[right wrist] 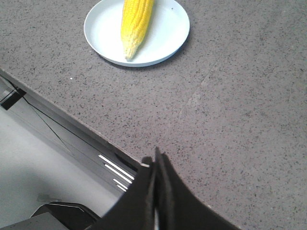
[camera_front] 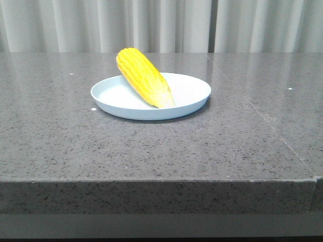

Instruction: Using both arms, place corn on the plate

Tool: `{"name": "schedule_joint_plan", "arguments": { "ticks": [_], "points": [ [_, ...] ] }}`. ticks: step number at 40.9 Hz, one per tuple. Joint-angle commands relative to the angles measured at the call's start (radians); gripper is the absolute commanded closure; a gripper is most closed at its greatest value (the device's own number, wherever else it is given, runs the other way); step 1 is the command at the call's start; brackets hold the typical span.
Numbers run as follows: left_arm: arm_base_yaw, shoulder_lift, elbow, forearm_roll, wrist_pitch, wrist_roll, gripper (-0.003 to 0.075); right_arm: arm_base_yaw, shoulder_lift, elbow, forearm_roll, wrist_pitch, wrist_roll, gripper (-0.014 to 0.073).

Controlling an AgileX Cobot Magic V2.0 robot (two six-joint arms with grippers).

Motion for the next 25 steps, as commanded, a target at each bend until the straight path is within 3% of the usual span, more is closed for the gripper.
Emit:
{"name": "schedule_joint_plan", "arguments": {
  "ticks": [1, 25],
  "points": [
    [0.005, -0.02, 0.023, -0.01, -0.085, -0.007, 0.0741, -0.001, 0.004, -0.024, -0.012, -0.059, -0.005, 0.0661],
    [0.005, -0.02, 0.023, -0.01, -0.085, -0.007, 0.0741, -0.01, -0.016, -0.004, -0.012, -0.074, -0.005, 0.0661]
  ]
}}
